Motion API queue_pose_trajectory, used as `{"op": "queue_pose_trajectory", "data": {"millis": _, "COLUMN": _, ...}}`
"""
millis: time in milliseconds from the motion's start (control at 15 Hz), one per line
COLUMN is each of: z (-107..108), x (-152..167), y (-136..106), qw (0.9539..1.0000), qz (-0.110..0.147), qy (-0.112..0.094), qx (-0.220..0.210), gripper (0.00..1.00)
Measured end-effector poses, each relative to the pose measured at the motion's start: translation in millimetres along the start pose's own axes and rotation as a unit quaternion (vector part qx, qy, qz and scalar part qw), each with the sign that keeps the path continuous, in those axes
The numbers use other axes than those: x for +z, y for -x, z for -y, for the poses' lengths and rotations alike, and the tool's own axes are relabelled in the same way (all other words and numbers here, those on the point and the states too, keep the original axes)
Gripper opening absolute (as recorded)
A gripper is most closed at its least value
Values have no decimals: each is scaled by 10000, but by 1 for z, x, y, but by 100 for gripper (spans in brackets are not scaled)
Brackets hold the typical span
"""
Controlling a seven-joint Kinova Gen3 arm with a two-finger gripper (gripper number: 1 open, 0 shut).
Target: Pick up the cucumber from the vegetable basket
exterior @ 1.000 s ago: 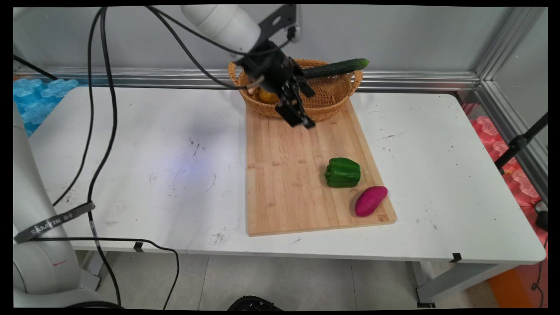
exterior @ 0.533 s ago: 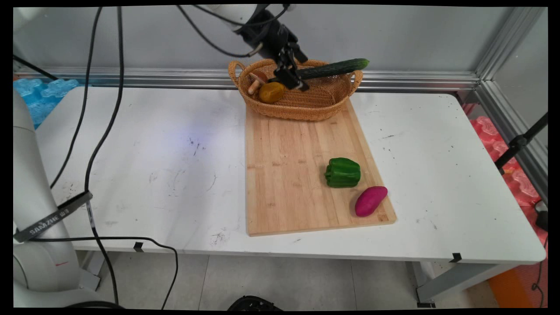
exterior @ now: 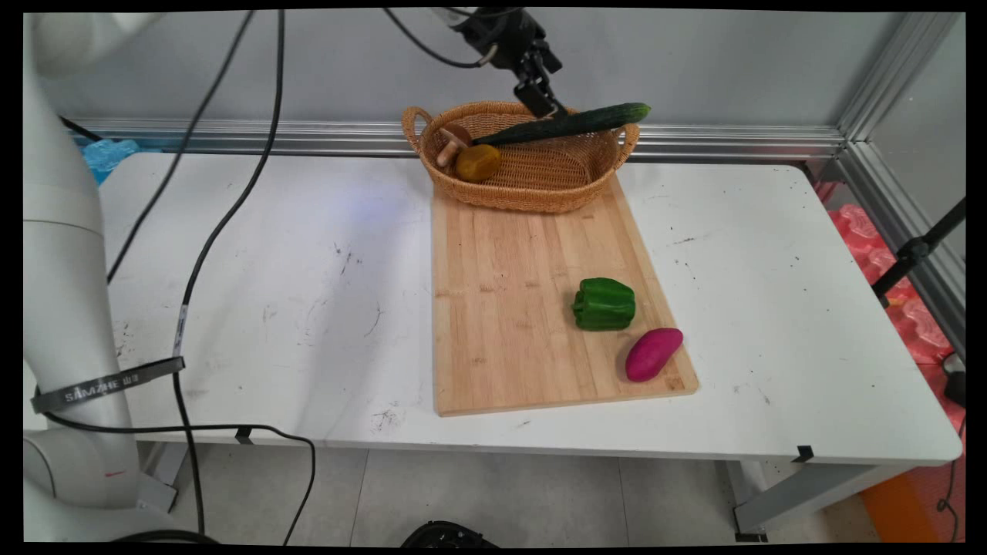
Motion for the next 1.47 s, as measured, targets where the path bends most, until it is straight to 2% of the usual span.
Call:
{"op": "queue_pose_trajectory", "data": {"millis": 467, "z": 41, "x": 44, "y": 0, "qw": 9996, "qz": 122, "qy": -214, "qx": 154, "gripper": 100}}
{"op": "queue_pose_trajectory", "data": {"millis": 933, "z": 73, "x": 81, "y": 16, "qw": 9984, "qz": 309, "qy": -365, "qx": 293, "gripper": 100}}
{"op": "queue_pose_trajectory", "data": {"millis": 1467, "z": 84, "x": 106, "y": 38, "qw": 9979, "qz": 463, "qy": -343, "qx": 301, "gripper": 100}}
